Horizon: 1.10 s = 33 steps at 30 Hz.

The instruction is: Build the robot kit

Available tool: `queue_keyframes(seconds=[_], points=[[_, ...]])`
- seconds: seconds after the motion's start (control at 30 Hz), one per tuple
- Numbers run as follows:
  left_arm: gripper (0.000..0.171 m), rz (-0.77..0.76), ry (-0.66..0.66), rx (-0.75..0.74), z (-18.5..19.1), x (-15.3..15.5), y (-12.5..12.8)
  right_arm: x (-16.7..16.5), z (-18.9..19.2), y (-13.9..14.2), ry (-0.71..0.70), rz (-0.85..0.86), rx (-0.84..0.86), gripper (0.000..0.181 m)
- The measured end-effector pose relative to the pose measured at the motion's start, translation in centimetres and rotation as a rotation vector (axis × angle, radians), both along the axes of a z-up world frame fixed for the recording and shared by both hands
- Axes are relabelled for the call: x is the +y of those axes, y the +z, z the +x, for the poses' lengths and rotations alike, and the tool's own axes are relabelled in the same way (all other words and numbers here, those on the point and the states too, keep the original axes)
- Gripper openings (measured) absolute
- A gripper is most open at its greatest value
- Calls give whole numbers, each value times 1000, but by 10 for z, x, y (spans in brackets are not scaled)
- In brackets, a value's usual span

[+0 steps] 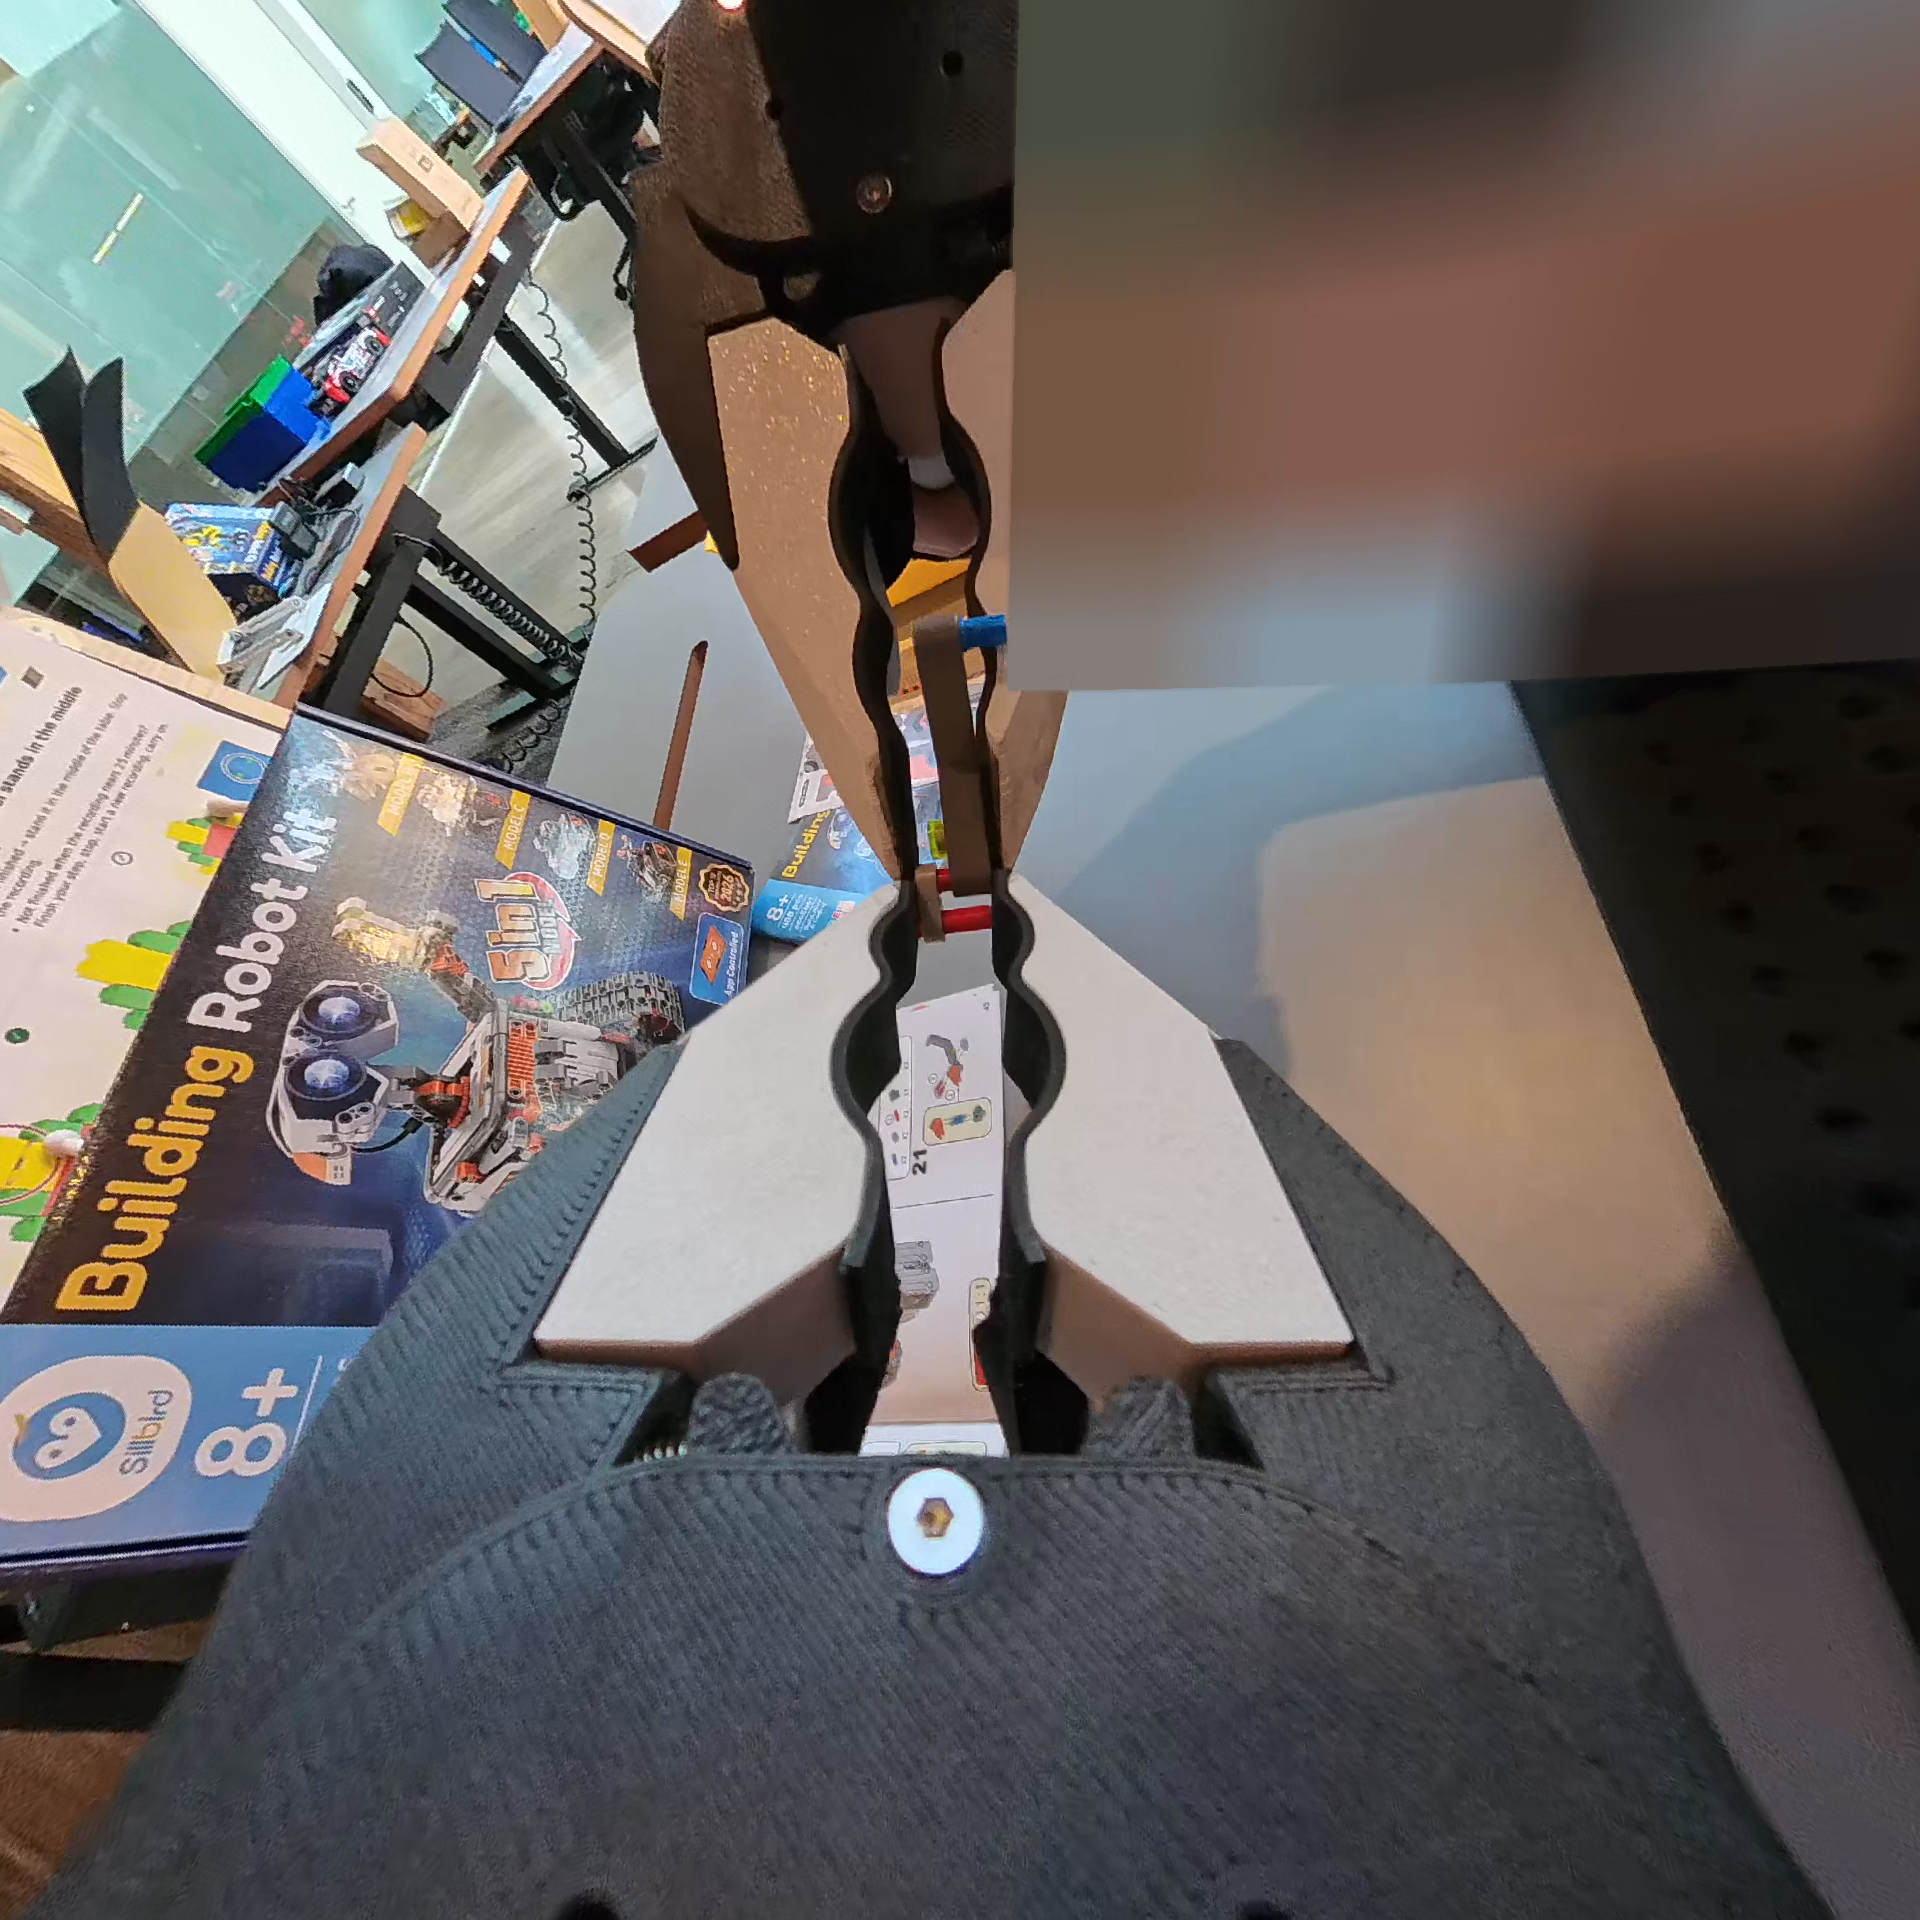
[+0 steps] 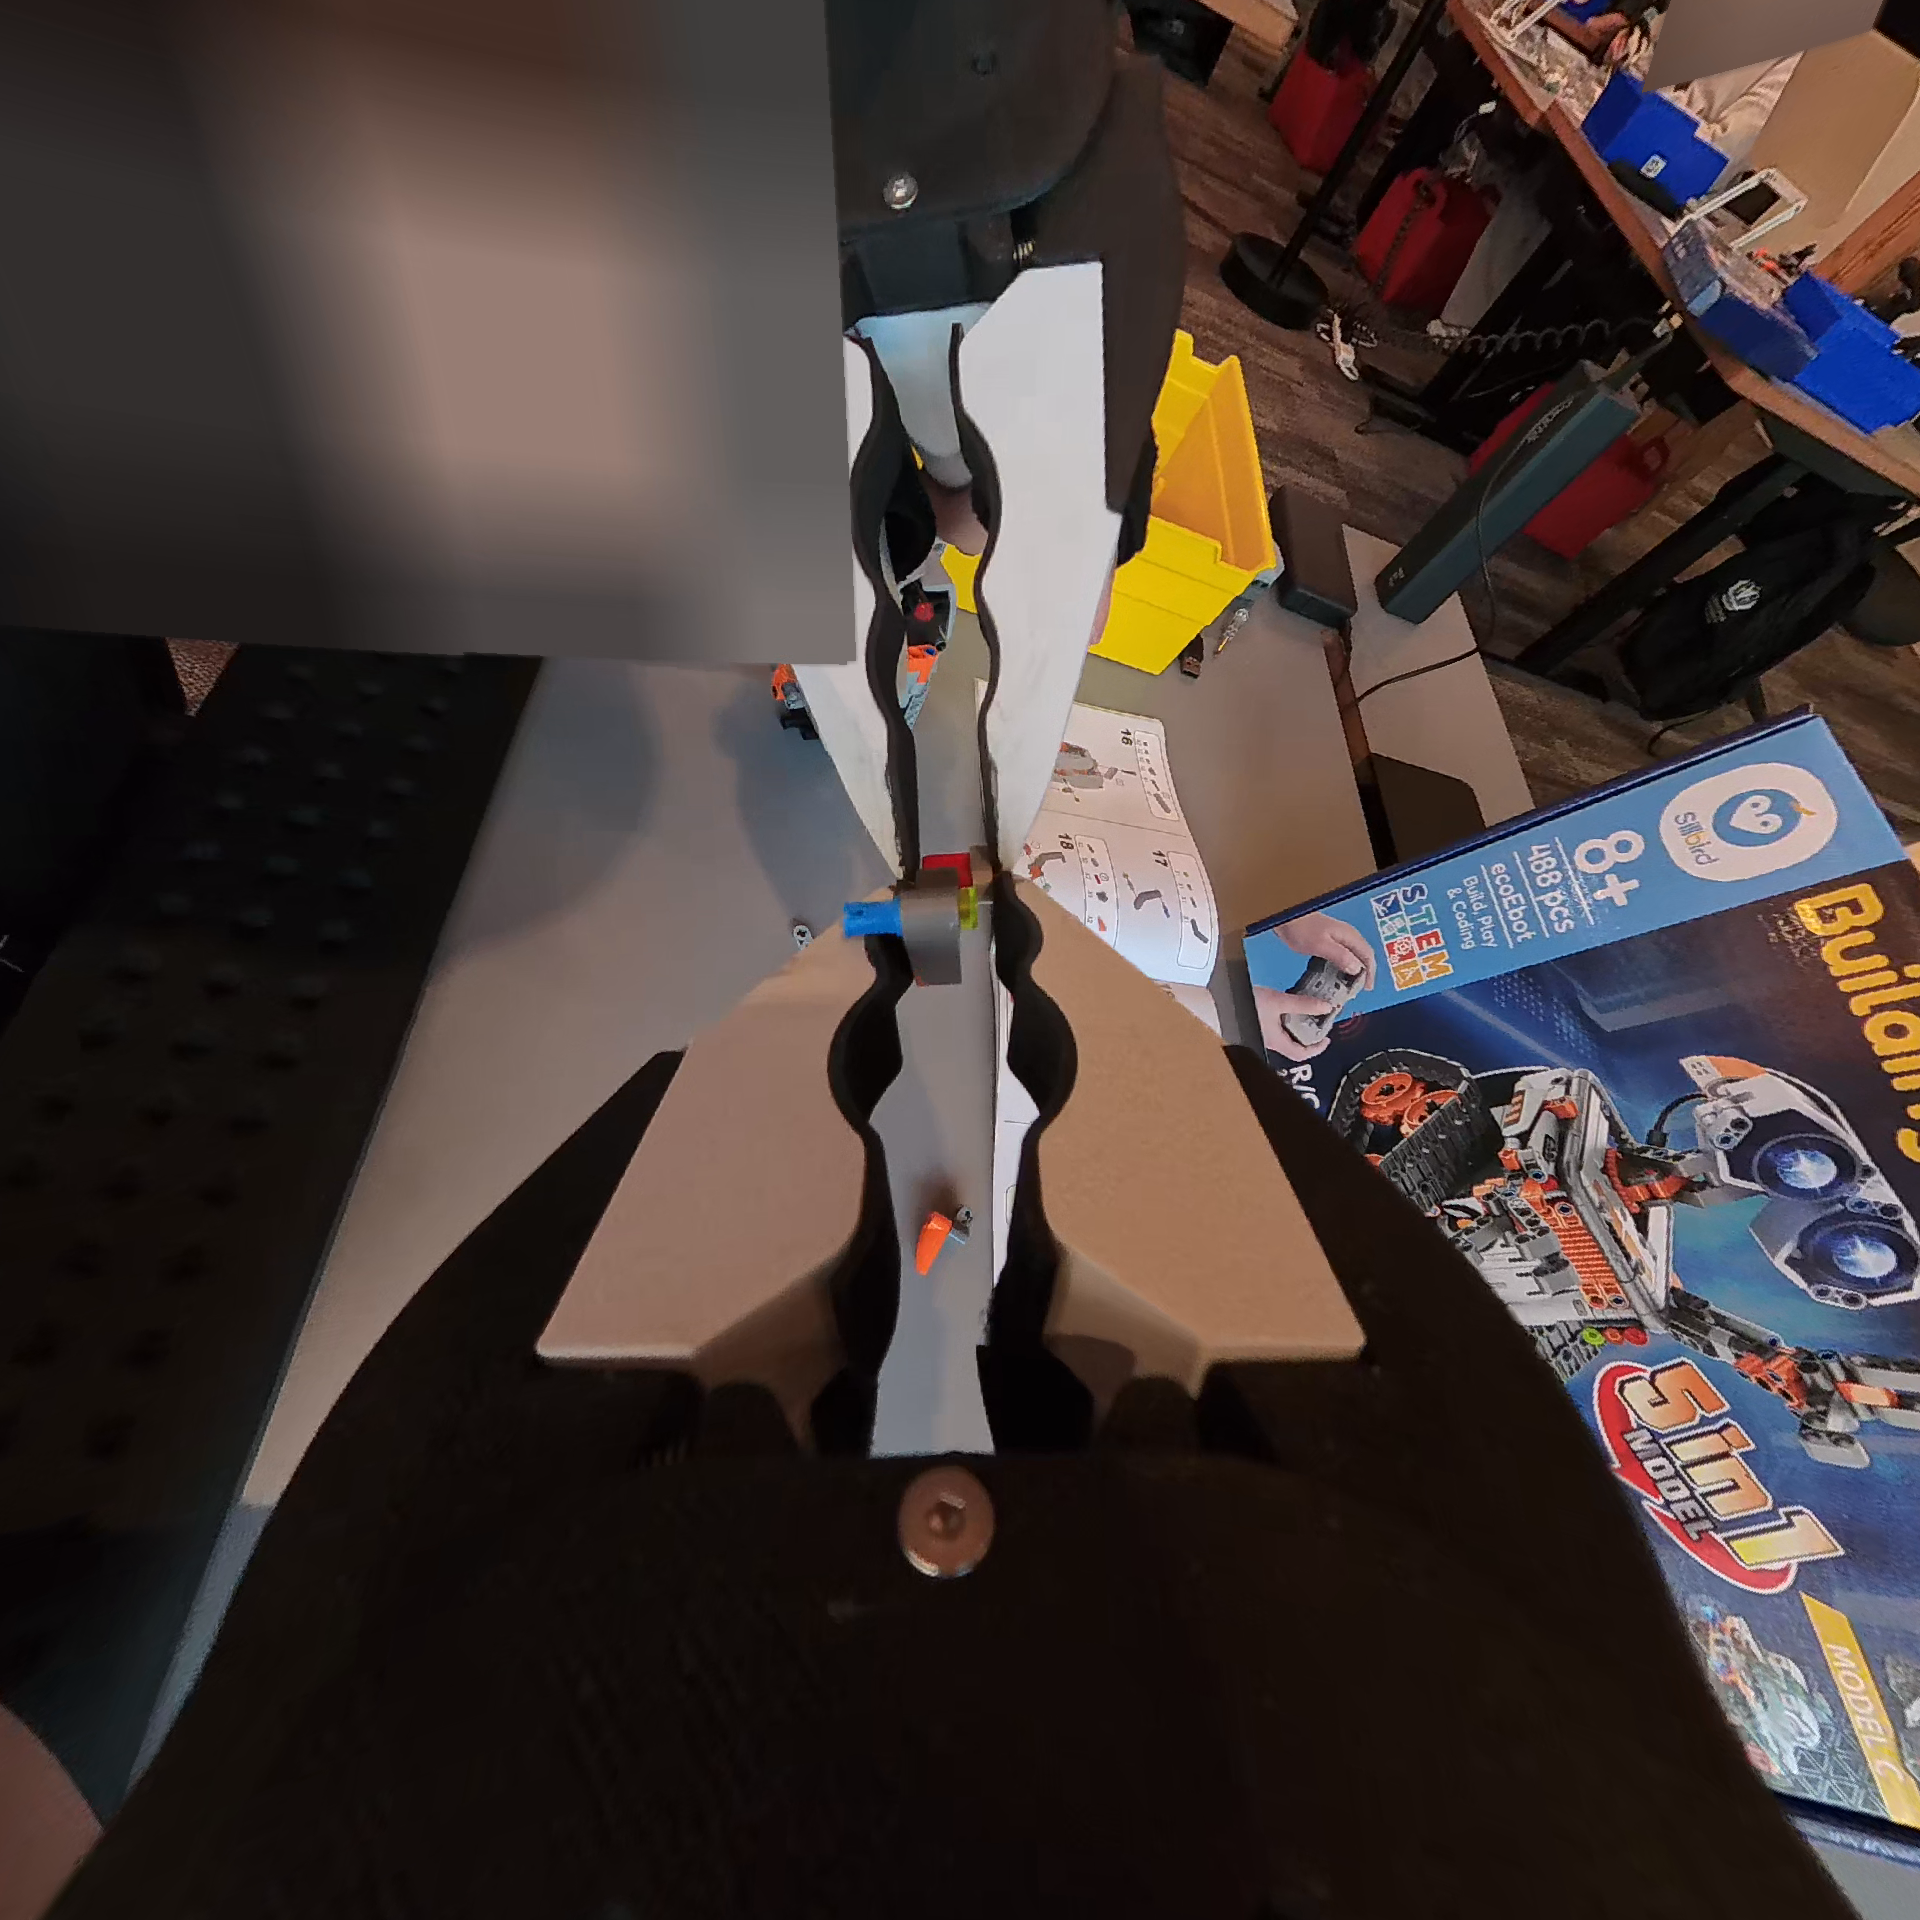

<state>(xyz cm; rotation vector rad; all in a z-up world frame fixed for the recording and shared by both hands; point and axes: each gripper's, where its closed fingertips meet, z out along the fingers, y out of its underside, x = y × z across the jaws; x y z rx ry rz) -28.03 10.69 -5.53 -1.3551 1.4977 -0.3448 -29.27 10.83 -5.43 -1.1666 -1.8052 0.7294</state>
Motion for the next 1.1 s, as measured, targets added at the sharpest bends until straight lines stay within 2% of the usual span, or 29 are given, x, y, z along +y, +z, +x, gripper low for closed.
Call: queue_keyframes(seconds=[0.3, 1.1], points=[[12, 57, 2, 9, 0, 3, 2, 3, -1, 2, -15, 38, 8, 15], [11, 65, -6, 26, -1, 2, 2, 2, -1, 2, 1, 116, 9, 14]])
